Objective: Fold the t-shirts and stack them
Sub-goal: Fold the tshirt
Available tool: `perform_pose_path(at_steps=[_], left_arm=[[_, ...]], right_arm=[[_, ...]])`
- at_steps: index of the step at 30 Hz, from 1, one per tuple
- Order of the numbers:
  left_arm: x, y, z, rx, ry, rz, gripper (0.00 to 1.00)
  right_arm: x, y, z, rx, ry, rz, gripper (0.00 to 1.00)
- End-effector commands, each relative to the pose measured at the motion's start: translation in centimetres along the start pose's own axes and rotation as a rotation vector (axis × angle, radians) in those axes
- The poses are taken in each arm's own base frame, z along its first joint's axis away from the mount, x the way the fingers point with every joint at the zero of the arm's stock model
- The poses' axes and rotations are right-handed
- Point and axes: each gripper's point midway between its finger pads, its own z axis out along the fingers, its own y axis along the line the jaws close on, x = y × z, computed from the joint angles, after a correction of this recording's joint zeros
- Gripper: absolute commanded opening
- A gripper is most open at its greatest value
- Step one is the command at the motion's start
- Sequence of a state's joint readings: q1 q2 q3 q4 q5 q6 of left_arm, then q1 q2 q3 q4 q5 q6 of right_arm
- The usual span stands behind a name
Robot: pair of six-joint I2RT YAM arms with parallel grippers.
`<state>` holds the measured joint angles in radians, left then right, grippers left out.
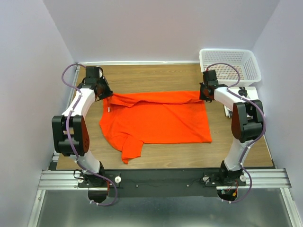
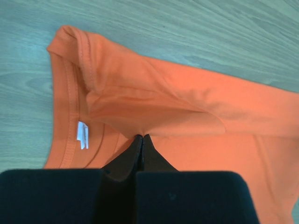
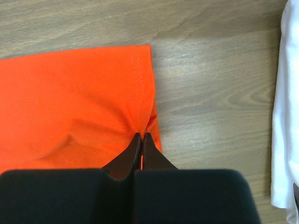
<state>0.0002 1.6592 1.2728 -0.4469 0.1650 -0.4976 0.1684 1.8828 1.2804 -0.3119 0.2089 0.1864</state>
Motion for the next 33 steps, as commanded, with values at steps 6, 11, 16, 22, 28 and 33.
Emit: perform_pose_path(at_steps=[6, 11, 16, 22, 28, 33], left_arm=[[1.7, 1.8, 1.0, -0.014, 0.043, -0.013, 0.00], [2.8, 1.9, 1.1, -0.003, 0.062, -0.014, 0.00], [2.6, 1.5, 0.6, 0.012, 0.059, 0.004, 0.00], [2.0, 1.3, 0.7, 0.015, 0.047, 0.014, 0.00], [0.0, 0.7, 2.9, 0.000, 0.023, 0.056, 0.00], [-2.4, 1.4, 5.4, -0.057, -0.018, 0.073, 0.00]], right_arm=[[2.6, -0.5, 0.4, 0.015, 0.078, 0.038, 0.03], [3.4, 0.1, 0.8, -0.017, 0.115, 0.034, 0.26], [0.7, 1.6, -1.1, -0.082, 0.075, 0.033, 0.43], [-2.3, 6.4, -5.3, -0.215, -0.016, -0.017, 0.46], [-3.2, 14.5, -7.9, -0.352, -0.080, -0.174, 0.46], [-1.4, 21.9, -8.8, -0.530, -0.103, -0.331, 0.44]])
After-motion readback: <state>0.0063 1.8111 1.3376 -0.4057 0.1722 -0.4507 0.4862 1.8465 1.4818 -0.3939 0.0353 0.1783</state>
